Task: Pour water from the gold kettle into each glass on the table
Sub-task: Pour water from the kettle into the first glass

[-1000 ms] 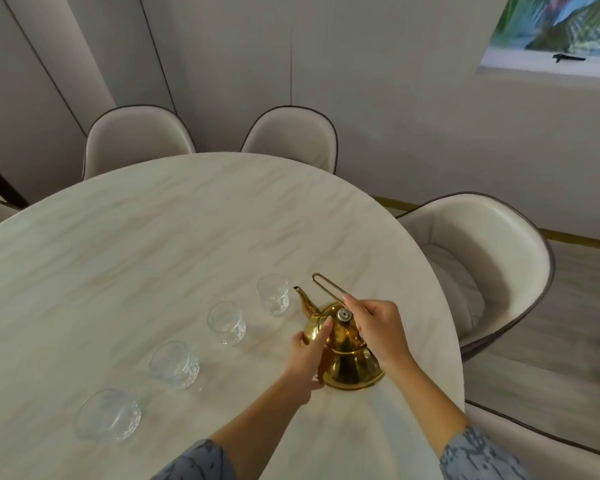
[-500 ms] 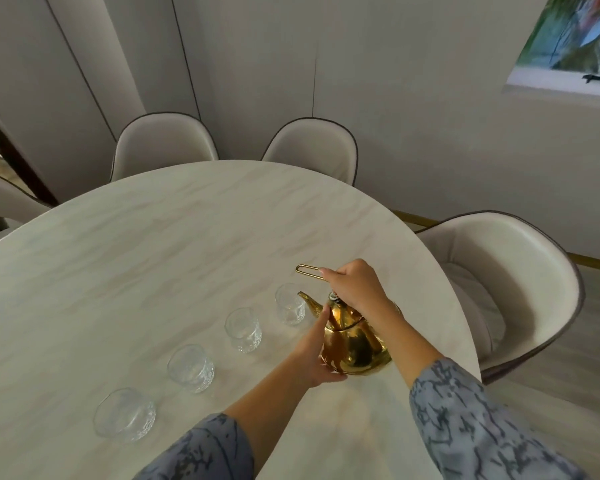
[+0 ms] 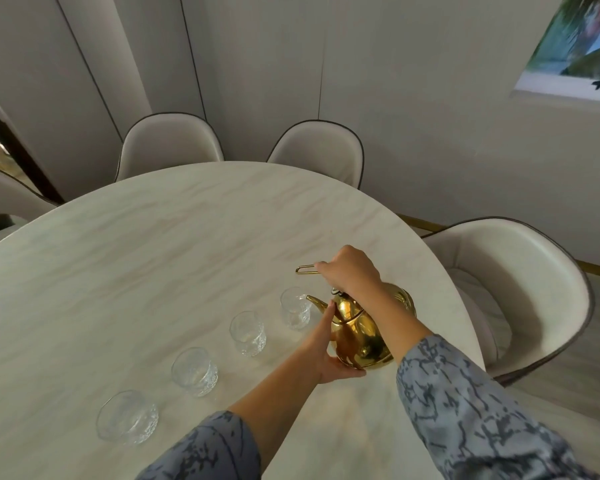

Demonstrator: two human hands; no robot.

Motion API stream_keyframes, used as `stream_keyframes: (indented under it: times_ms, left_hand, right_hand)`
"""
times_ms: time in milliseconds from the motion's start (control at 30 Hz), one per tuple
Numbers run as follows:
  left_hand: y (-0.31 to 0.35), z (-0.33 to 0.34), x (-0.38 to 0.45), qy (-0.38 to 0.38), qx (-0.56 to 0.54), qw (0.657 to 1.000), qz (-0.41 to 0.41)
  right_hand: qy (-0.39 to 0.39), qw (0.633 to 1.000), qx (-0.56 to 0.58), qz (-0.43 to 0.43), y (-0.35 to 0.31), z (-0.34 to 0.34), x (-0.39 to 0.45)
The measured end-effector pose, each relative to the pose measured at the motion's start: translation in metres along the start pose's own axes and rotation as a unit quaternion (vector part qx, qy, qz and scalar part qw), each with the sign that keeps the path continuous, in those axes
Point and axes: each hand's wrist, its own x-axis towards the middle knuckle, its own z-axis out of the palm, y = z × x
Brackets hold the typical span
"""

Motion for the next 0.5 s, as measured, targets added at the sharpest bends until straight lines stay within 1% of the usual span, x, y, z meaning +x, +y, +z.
stream_keyframes:
  times_ms: [500]
  left_hand:
    - [-0.003, 0.005, -0.009, -0.032, -0.009, 0.999, -0.010]
  right_hand:
    - [-0.004, 1.000, -0.023, -0.013, -0.015, -0.018, -0.014]
